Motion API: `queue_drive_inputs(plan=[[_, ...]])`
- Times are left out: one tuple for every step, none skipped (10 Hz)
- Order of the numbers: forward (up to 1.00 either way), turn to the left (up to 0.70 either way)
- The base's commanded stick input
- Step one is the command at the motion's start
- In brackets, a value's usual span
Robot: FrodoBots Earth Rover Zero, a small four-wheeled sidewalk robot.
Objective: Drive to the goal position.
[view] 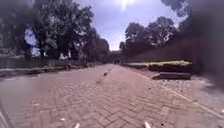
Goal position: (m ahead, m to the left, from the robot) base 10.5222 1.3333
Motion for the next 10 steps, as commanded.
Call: queue_drive_inputs(plan=[[0.7,0.0],[0.7,0.0],[0.7,0.0],[0.7,0.0],[0.7,0.0],[0.7,0.0],[0.7,0.0],[0.7,0.0],[0.7,0.0],[0.7,0.0]])
